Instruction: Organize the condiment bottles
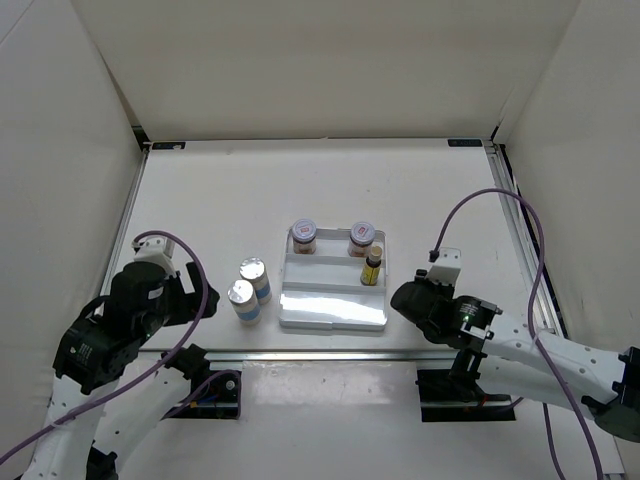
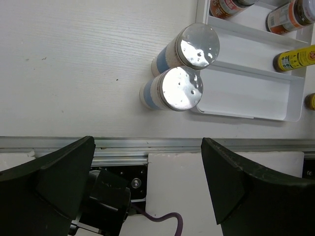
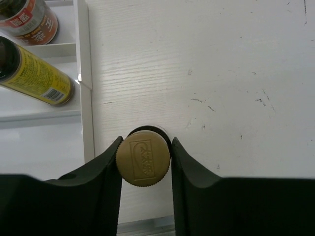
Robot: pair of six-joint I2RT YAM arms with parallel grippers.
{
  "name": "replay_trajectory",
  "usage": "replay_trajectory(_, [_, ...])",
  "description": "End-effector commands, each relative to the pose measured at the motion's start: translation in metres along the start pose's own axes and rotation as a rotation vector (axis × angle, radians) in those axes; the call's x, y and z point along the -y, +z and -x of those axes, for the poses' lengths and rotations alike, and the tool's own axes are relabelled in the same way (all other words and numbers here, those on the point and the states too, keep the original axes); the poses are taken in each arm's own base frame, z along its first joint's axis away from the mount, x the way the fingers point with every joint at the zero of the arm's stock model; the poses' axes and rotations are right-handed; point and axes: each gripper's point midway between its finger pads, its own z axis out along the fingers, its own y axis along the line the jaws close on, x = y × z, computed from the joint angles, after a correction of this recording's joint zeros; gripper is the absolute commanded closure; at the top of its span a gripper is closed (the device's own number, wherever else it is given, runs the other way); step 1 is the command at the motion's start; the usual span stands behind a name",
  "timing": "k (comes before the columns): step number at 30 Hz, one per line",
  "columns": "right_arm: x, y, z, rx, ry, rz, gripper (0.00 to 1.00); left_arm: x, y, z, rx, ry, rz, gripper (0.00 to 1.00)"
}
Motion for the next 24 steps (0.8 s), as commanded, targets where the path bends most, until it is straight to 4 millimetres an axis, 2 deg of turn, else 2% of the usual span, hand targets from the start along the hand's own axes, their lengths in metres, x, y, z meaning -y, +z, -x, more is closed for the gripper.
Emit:
replay_trajectory(1, [0.003, -0.010, 0.033, 0.093, 0.060, -0.038, 0.74, 0.001, -0.001, 0.003, 0.025, -0.009, -0.006, 0.00])
replay_trajectory(2, [0.003, -0.010, 0.031, 0.090, 0.051, -0.043, 0.83, 0.001, -0.001, 0.003, 0.025, -0.009, -0.006, 0.00])
replay_trajectory(5, [0.002, -0.014, 0.041, 0.103, 0.040, -0.049, 0.94, 0.001, -0.001, 0.003, 0.025, -0.009, -0.006, 0.00])
replay_trajectory(7, [0.004, -0.018, 0.043, 0.101, 0.030, -0.060, 0.98, 0.000, -0.002, 0.004, 0.033, -0.011, -0.011, 0.00])
replay_trajectory(8, [0.004, -0.023, 0.051, 0.104, 0.049, -0.055, 1.00, 0.000, -0.002, 0.004, 0.033, -0.011, -0.011, 0.00])
replay_trajectory(11, [0.009, -0.033, 0.061, 0.110, 0.036, -0.077, 1.00, 0.000, -0.002, 0.004, 0.033, -0.011, -0.011, 0.00])
replay_trajectory(15, [0.010, -0.055, 0.095, 0.148, 0.050, -0.051, 1.00, 0.000, -0.004, 0.004, 0.041, -0.013, -0.015, 0.00])
replay_trajectory(16, [0.007, -0.064, 0.110, 0.163, 0.082, -0.025, 1.00, 0.000, -0.004, 0.004, 0.041, -0.013, -0.015, 0.00])
replay_trajectory(19, [0.004, -0.078, 0.132, 0.186, 0.060, 0.016, 1.00, 0.000, -0.004, 0.004, 0.041, -0.013, -0.015, 0.00])
replay_trajectory(20, [0.001, -0.087, 0.147, 0.205, 0.077, 0.043, 1.00, 0.000, -0.004, 0.004, 0.041, -0.013, -0.015, 0.00])
replay_trajectory(21, [-0.007, -0.092, 0.157, 0.218, 0.089, 0.083, 1.00, 0.000, -0.004, 0.004, 0.041, -0.013, -0.015, 0.00])
replay_trajectory(23, [-0.019, -0.099, 0.171, 0.232, 0.008, 0.132, 1.00, 0.000, -0.004, 0.004, 0.041, -0.013, -0.015, 0.00])
replay_trajectory(24, [-0.037, -0.108, 0.184, 0.236, 0.028, 0.210, 1.00, 0.000, -0.004, 0.004, 0.041, -0.013, -0.015, 0.00])
